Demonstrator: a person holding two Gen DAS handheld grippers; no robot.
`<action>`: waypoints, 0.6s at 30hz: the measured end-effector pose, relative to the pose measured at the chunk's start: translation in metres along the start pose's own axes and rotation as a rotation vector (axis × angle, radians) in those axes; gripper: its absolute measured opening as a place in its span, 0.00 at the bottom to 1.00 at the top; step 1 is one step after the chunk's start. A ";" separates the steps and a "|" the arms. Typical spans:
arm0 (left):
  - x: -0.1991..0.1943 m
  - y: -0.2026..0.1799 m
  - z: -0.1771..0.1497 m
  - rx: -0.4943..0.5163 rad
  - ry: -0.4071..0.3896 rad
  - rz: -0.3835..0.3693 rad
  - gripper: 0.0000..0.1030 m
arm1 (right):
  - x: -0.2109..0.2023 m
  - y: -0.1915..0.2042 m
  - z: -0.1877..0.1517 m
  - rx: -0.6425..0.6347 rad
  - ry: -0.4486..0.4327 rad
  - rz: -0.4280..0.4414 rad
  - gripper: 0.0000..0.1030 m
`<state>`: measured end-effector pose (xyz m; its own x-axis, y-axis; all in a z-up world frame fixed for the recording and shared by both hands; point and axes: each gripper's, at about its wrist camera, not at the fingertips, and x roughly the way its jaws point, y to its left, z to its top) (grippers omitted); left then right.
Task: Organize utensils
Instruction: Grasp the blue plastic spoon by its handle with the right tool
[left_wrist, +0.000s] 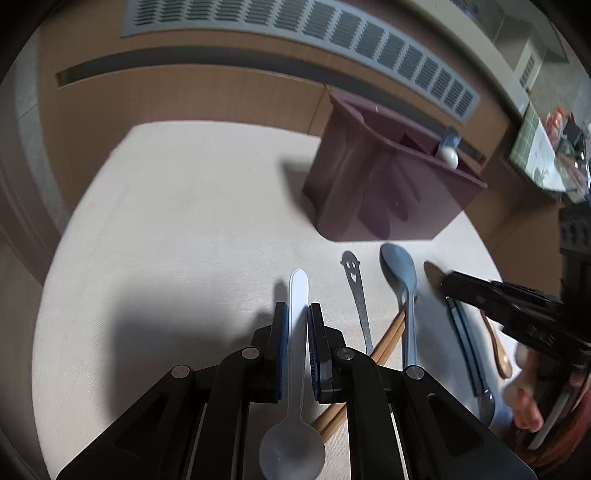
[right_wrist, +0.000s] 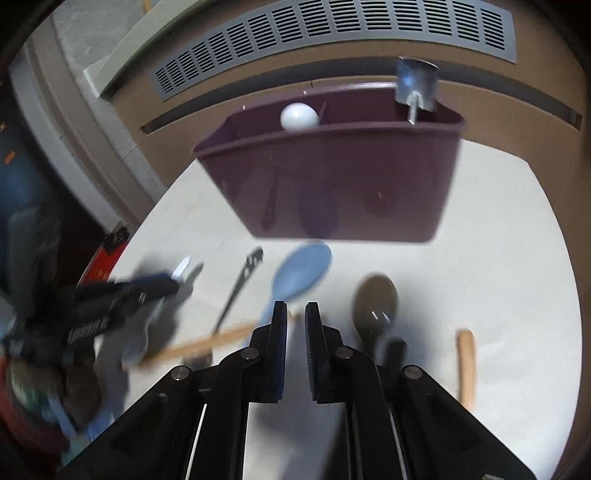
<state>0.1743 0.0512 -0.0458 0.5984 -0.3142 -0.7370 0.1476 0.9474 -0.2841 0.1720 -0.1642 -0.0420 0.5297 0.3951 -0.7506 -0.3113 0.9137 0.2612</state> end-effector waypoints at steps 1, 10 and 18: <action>-0.004 0.002 -0.001 -0.011 -0.014 -0.001 0.10 | 0.004 0.004 0.004 0.005 -0.008 -0.011 0.10; -0.026 0.015 -0.005 -0.049 -0.093 -0.019 0.10 | 0.047 0.045 0.013 -0.118 -0.001 -0.295 0.21; -0.035 0.013 -0.008 -0.053 -0.109 -0.057 0.10 | 0.052 0.023 0.018 0.032 0.052 -0.195 0.38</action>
<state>0.1496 0.0743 -0.0288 0.6729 -0.3558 -0.6486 0.1437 0.9229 -0.3572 0.2071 -0.1204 -0.0642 0.5355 0.2055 -0.8192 -0.1815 0.9753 0.1261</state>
